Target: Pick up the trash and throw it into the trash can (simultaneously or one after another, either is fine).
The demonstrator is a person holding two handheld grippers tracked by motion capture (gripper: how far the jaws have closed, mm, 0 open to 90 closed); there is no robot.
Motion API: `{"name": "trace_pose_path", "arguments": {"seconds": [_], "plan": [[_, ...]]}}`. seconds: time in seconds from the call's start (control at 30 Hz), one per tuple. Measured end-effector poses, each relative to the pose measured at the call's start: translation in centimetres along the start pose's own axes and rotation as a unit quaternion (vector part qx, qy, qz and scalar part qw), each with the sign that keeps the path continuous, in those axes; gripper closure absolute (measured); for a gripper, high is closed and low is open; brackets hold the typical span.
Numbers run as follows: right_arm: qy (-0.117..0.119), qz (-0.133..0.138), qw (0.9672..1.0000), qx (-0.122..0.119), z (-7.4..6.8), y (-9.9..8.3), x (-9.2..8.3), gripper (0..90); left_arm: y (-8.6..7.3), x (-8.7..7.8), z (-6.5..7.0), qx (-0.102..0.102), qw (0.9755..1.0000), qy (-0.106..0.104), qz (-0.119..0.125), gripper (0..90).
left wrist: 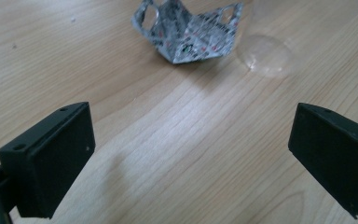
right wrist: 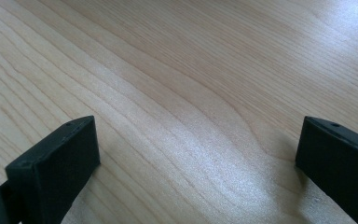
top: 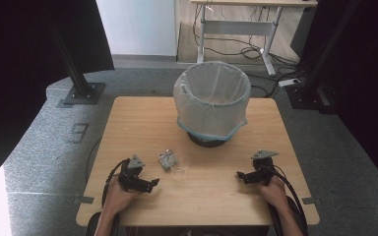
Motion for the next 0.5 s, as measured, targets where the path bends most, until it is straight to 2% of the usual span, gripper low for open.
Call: {"name": "trace_pose_path", "arguments": {"seconds": [0.3,0.33,0.5], "plan": [[0.002,0.001,1.0,-0.003,0.0,0.0,0.0,0.0,1.2,0.3,1.3,0.011,0.9999,-0.013,0.003,0.0],[0.003,0.001,1.0,-0.003,-0.1,0.0,0.0,0.0,1.5,0.4,1.7,0.012,0.9997,-0.02,0.005,0.0],[0.004,0.001,1.0,-0.003,-0.1,0.0,0.0,0.0,2.1,0.5,2.4,0.016,0.9994,-0.029,0.009,0.0]]}}
Point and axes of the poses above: each handheld gripper's, and its own axes: x roughly forward along the jaws, y roughly out of its top, z roughly to its right, the point moved 8 cm from there along x, roughly forward along the jaws, and after that the axes turned 15 degrees about -x, right-handed, at the moved point
